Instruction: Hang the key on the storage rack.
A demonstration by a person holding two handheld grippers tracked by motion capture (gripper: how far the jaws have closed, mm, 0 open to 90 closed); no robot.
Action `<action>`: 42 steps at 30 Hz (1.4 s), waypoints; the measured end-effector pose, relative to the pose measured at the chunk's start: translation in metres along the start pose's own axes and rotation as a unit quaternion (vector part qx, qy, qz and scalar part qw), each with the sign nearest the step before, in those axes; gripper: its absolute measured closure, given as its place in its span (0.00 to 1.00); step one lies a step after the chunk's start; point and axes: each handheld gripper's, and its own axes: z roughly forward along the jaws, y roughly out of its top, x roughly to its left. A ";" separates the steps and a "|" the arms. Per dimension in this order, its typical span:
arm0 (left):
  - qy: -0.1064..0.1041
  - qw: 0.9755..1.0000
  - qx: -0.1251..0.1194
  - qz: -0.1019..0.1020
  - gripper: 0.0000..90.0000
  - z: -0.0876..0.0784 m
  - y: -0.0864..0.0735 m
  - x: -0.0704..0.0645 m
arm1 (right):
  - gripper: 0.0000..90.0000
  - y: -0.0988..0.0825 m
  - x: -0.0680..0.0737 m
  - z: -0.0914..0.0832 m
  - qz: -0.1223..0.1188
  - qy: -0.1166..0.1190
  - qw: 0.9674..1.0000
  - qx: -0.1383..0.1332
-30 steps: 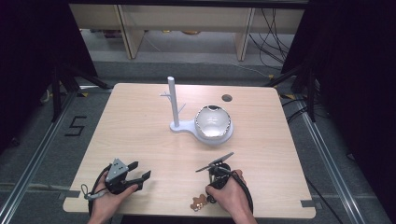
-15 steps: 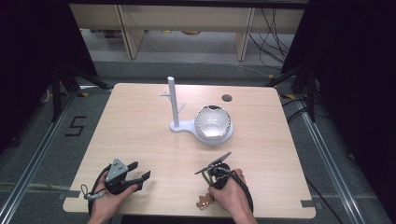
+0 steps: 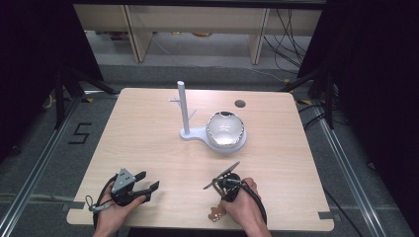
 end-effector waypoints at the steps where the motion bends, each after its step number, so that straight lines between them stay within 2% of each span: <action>1: 0.002 1.000 0.000 -0.001 0.37 0.000 0.000 0.000 | 0.76 -0.001 -0.001 0.000 -0.011 0.003 1.000 -0.001; 2: 0.002 1.000 0.000 0.001 0.37 0.000 0.000 0.000 | 0.76 -0.001 -0.002 0.000 -0.011 0.001 1.000 -0.003; 3: 0.000 1.000 -0.001 0.013 0.37 -0.001 0.001 0.002 | 0.76 -0.002 -0.002 -0.001 -0.004 0.011 1.000 -0.003; 4: 0.000 1.000 -0.001 0.012 0.37 -0.001 0.000 0.002 | 0.76 -0.004 -0.004 -0.002 -0.012 0.021 1.000 -0.010; 6: 0.007 1.000 0.001 0.009 0.37 -0.002 0.001 0.001 | 0.77 -0.006 -0.004 -0.002 -0.010 0.020 1.000 -0.018; 7: 0.007 1.000 0.000 0.009 0.37 -0.002 0.001 0.001 | 0.77 -0.008 -0.003 -0.004 0.004 0.026 0.999 -0.032; 8: 0.007 1.000 0.000 0.009 0.38 -0.002 0.001 0.001 | 0.77 -0.008 -0.003 -0.004 0.004 0.026 0.999 -0.032; 9: 0.007 1.000 -0.001 0.009 0.38 -0.002 0.001 0.001 | 0.77 -0.010 -0.005 -0.004 0.000 0.017 0.999 -0.045; 10: 0.007 1.000 -0.002 0.006 0.37 -0.002 0.001 0.001 | 0.77 -0.013 -0.008 -0.004 -0.010 0.011 0.997 -0.071; 11: 0.002 1.000 -0.006 0.012 0.37 -0.002 0.001 0.002 | 0.77 -0.015 -0.008 -0.005 0.002 0.016 0.997 -0.074; 13: 0.004 1.000 -0.009 -0.002 0.37 -0.002 0.000 0.000 | 0.77 -0.017 -0.010 -0.005 -0.004 0.017 0.995 -0.098; 14: 0.004 1.000 -0.009 -0.002 0.37 -0.002 0.000 0.000 | 0.77 -0.017 -0.010 -0.005 -0.004 0.017 0.995 -0.098; 15: 0.004 1.000 -0.012 -0.003 0.37 -0.002 0.001 0.000 | 0.77 -0.020 -0.011 -0.006 -0.004 0.025 0.992 -0.124; 16: 0.004 1.000 -0.012 -0.003 0.37 -0.002 0.001 0.000 | 0.77 -0.020 -0.011 -0.006 -0.004 0.025 0.992 -0.124; 17: 0.004 1.000 -0.013 -0.004 0.37 -0.002 0.001 0.000 | 0.77 -0.024 -0.014 -0.009 -0.016 0.038 0.986 -0.159; 18: 0.004 1.000 -0.013 -0.004 0.37 -0.002 0.001 0.000 | 0.77 -0.024 -0.015 -0.009 -0.029 0.041 0.984 -0.173; 19: 0.005 1.000 -0.013 -0.004 0.37 -0.001 0.001 0.000 | 0.77 -0.026 -0.015 -0.011 -0.027 0.042 0.982 -0.184; 20: 0.005 1.000 -0.013 -0.004 0.37 -0.001 0.001 0.000 | 0.77 -0.026 -0.015 -0.011 -0.027 0.042 0.982 -0.184; 21: 0.005 1.000 -0.013 -0.004 0.37 -0.002 0.001 0.000 | 0.77 -0.029 -0.017 -0.013 -0.025 0.055 0.977 -0.205; 23: 0.005 1.000 -0.014 -0.004 0.37 -0.002 0.001 0.000 | 0.77 -0.030 -0.017 -0.014 -0.022 0.060 0.976 -0.209; 24: 0.005 1.000 -0.014 -0.004 0.37 -0.002 0.001 0.000 | 0.76 -0.032 -0.020 -0.012 -0.035 0.063 0.966 -0.247; 25: 0.005 1.000 -0.014 -0.004 0.37 -0.002 0.001 0.000 | 0.76 -0.033 -0.020 -0.013 -0.038 0.063 0.965 -0.253; 26: 0.005 1.000 -0.014 -0.004 0.37 -0.002 0.001 0.000 | 0.76 -0.033 -0.020 -0.013 -0.038 0.063 0.965 -0.253; 27: 0.007 1.000 -0.013 0.004 0.37 -0.002 0.001 0.000 | 0.76 -0.034 -0.021 -0.013 -0.040 0.071 0.961 -0.265; 28: 0.010 1.000 -0.011 0.004 0.37 -0.003 0.001 0.000 | 0.76 -0.036 -0.021 -0.014 -0.037 0.074 0.959 -0.273; 29: 0.013 1.000 -0.009 0.003 0.37 -0.004 0.001 0.000 | 0.76 -0.038 -0.022 -0.013 -0.046 0.075 0.952 -0.294; 31: 0.013 1.000 -0.009 0.003 0.37 -0.004 0.001 0.000 | 0.76 -0.039 -0.023 -0.013 -0.050 0.079 0.946 -0.309; 32: 0.013 1.000 -0.009 0.003 0.37 -0.004 0.001 0.000 | 0.76 -0.039 -0.023 -0.013 -0.050 0.079 0.946 -0.309; 33: 0.012 1.000 -0.010 0.003 0.37 -0.003 0.001 0.000 | 0.76 -0.040 -0.024 -0.014 -0.051 0.079 0.944 -0.317; 35: 0.012 1.000 -0.010 0.003 0.37 -0.003 0.001 0.000 | 0.76 -0.041 -0.024 -0.014 -0.054 0.088 0.933 -0.343; 36: 0.012 1.000 -0.010 0.003 0.38 -0.003 0.001 0.000 | 0.76 -0.041 -0.023 -0.015 -0.052 0.089 0.932 -0.348; 37: 0.012 1.000 -0.010 0.002 0.38 -0.003 0.001 0.000 | 0.76 -0.042 -0.024 -0.015 -0.056 0.086 0.929 -0.357; 38: 0.012 1.000 -0.010 0.001 0.38 -0.003 0.001 0.000 | 0.76 -0.042 -0.024 -0.015 -0.056 0.086 0.929 -0.357; 39: 0.010 1.000 -0.014 0.003 0.38 -0.004 0.001 0.001 | 0.76 -0.042 -0.023 -0.014 -0.059 0.089 0.921 -0.375; 40: 0.010 1.000 -0.014 0.003 0.37 -0.004 0.001 0.001 | 0.76 -0.042 -0.023 -0.014 -0.059 0.089 0.921 -0.375; 41: 0.010 1.000 -0.020 -0.005 0.37 -0.004 0.002 0.001 | 0.76 -0.042 -0.022 -0.014 -0.058 0.093 0.915 -0.389; 42: 0.008 1.000 -0.024 -0.007 0.37 -0.004 0.002 0.001 | 0.76 -0.042 -0.022 -0.014 -0.062 0.093 0.911 -0.397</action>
